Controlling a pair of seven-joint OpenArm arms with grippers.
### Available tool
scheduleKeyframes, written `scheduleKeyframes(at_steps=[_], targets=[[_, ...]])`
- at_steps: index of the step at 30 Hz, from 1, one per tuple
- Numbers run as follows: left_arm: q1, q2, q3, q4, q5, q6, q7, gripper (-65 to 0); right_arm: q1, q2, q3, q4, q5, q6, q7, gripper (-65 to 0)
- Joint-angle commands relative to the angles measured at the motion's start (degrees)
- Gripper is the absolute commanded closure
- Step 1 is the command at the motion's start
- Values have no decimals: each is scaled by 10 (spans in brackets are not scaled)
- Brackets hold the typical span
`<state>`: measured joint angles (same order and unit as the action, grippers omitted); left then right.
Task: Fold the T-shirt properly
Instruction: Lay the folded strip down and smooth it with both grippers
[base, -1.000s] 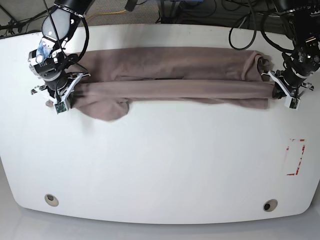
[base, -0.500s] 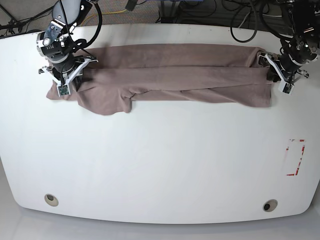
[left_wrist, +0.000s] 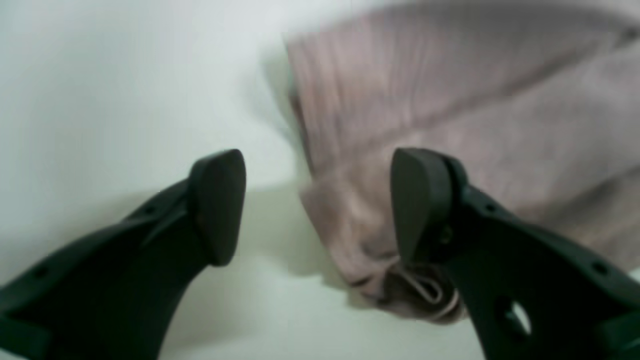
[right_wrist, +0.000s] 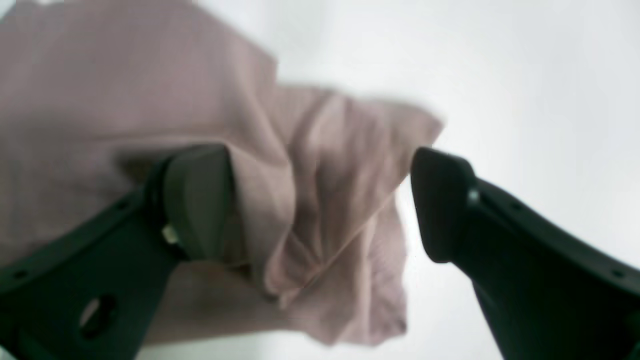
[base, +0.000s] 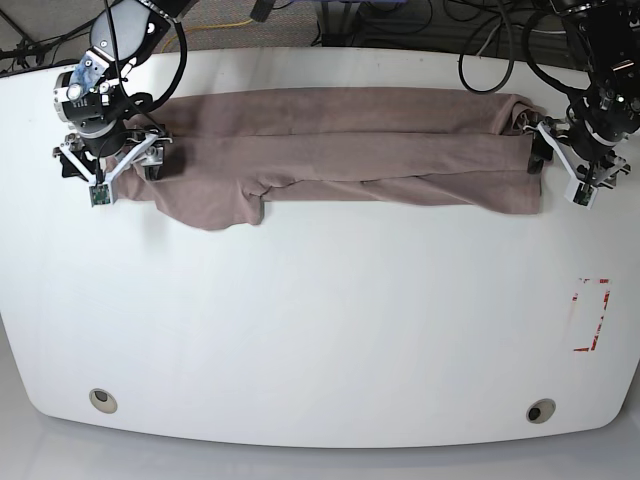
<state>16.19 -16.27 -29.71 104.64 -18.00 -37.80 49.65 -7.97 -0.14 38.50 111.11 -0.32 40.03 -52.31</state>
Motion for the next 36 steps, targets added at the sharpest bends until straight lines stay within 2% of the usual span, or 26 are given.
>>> scheduleKeyframes(at_steps=[1, 5, 10, 14, 18, 25, 28, 29, 31, 34, 36], targets=[[-12, 15, 7, 11, -5, 4, -9, -410, 28, 6, -25, -15, 0, 0, 12, -531], [-38, 23, 44, 0, 18, 4, -8, -408, 70, 22, -54, -67, -2, 0, 10, -531], [-44, 69, 71, -28, 107, 4, -9, -408, 117, 47, -72, -153, -2, 0, 10, -531], [-73, 93, 66, -70, 158, 1, -10, -408, 147, 50, -72, -208, 1, 0, 10, -531], [-79, 93, 66, -120, 173, 1, -20, -407, 175, 50, -72, -258, 1, 0, 10, -531], [-65, 90, 65, -129, 174, 3, -46, -407, 186, 43, -73, -294, 2, 0, 11, -526], [-60, 90, 65, -123, 174, 3, -46, -407, 193, 36, -83, -314, 2, 0, 13, -433], [-60, 90, 65, -122, 174, 3, -46, -407, 193, 36, -84, -318, 2, 0, 13, -379], [-56, 90, 65, -122, 174, 3, -46, -407, 193, 35, -85, -320, 2, 0, 17, -203], [-55, 90, 65, -121, 174, 3, -46, -407, 193, 34, -87, -318, 2, 0, 28, 0], [-54, 90, 65, -121, 174, 3, -46, -407, 193, 34, -87, -304, 2, 0, 28, 0]])
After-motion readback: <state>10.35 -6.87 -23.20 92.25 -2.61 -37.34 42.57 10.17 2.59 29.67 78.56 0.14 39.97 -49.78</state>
